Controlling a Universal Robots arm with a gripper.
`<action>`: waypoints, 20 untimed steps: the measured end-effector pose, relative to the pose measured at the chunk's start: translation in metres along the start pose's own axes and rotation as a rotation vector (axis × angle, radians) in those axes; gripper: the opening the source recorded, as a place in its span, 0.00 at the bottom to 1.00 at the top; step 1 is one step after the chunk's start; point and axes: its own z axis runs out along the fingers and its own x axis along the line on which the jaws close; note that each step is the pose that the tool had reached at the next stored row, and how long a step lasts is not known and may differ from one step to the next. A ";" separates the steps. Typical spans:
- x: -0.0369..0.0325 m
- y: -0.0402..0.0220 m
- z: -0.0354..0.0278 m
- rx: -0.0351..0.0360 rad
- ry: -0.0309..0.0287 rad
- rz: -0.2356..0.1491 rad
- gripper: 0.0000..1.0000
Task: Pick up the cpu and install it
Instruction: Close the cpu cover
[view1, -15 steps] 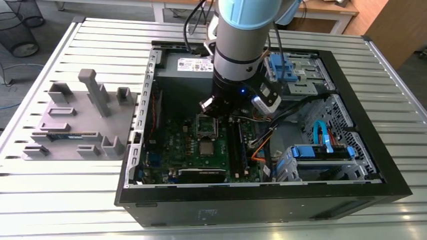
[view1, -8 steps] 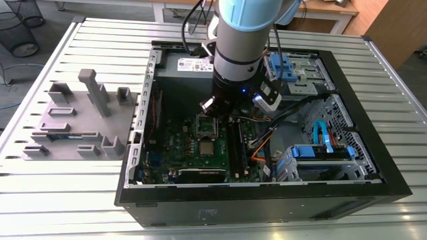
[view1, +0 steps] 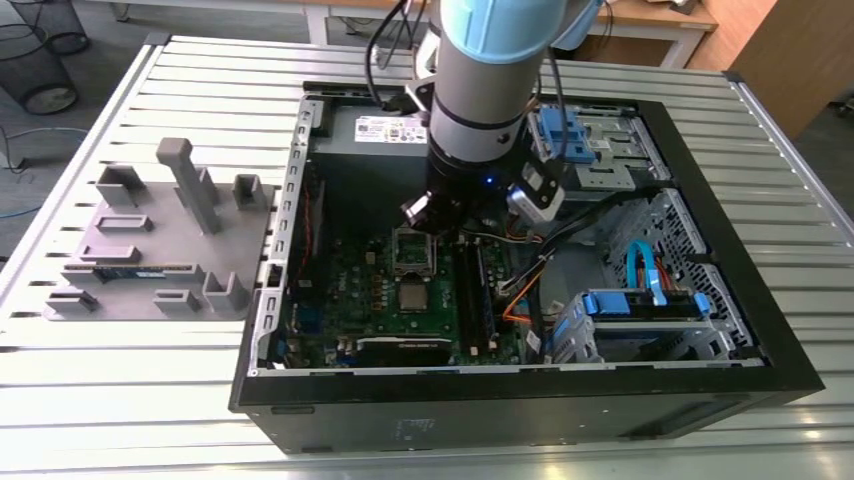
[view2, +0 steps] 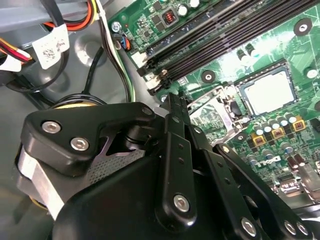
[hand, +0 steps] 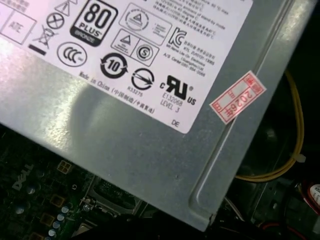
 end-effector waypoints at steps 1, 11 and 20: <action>-0.0011 0.0004 0.0004 -0.0001 -0.0001 0.000 0.11; -0.0054 0.0073 0.0084 -0.0004 0.0006 -0.010 0.11; -0.0051 0.0088 0.0136 -0.0009 0.0012 -0.018 0.11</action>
